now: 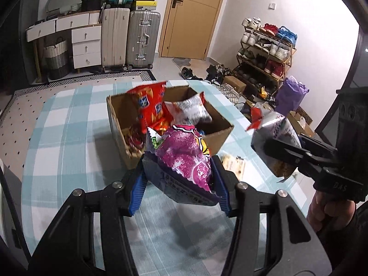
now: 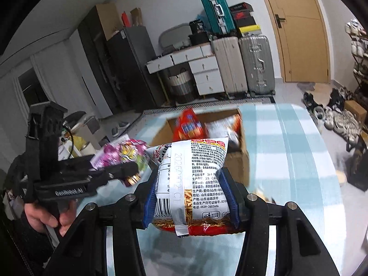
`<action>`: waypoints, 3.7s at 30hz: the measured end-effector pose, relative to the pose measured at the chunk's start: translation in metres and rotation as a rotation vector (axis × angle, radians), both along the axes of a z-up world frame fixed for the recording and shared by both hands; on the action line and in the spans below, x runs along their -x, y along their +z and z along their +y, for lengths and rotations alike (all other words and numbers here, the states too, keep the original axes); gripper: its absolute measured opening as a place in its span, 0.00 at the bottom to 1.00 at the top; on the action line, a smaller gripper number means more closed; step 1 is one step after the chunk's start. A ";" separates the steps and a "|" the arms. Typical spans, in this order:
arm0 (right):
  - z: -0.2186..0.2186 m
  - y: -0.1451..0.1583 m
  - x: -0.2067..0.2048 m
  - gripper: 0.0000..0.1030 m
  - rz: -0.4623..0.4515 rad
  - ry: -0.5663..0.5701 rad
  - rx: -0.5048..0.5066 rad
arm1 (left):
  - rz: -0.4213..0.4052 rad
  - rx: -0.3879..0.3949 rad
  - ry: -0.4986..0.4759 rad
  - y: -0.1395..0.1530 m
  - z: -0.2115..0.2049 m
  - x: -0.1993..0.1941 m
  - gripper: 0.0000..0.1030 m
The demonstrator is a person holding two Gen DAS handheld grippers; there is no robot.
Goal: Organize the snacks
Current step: 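Lift and carry the purple candy bag and white noodle bag over the box, then open both grippers to drop the two bags into the box, then withdraw both tools from the box toward the last two packets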
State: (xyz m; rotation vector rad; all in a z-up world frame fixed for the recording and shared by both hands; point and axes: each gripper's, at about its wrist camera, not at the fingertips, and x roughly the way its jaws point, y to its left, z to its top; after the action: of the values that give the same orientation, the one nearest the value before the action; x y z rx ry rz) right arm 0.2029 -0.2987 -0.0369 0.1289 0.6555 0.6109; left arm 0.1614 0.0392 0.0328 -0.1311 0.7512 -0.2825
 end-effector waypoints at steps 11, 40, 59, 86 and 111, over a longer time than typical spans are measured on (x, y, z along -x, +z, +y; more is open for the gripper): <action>0.037 0.046 -0.059 0.49 -0.039 -0.011 0.056 | -0.015 -0.017 0.003 0.032 0.012 -0.042 0.48; 0.047 -0.020 -0.181 0.61 0.112 -0.061 0.083 | 0.024 -0.076 -0.054 -0.006 0.004 -0.172 0.59; 0.020 0.004 -0.144 0.71 0.020 -0.100 0.059 | -0.018 -0.118 0.023 0.008 0.015 -0.144 0.77; -0.034 0.032 -0.038 0.90 -0.081 -0.141 0.040 | -0.077 -0.076 0.172 0.030 -0.001 -0.044 0.99; -0.085 -0.050 0.015 0.92 0.038 -0.231 0.037 | 0.050 0.016 0.149 -0.062 -0.037 -0.024 0.99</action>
State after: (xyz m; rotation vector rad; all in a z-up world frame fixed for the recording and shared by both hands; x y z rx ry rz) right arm 0.1877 -0.3836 -0.0868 0.1793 0.6771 0.3750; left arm 0.1855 0.0023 -0.0289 -0.2087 0.7850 -0.1437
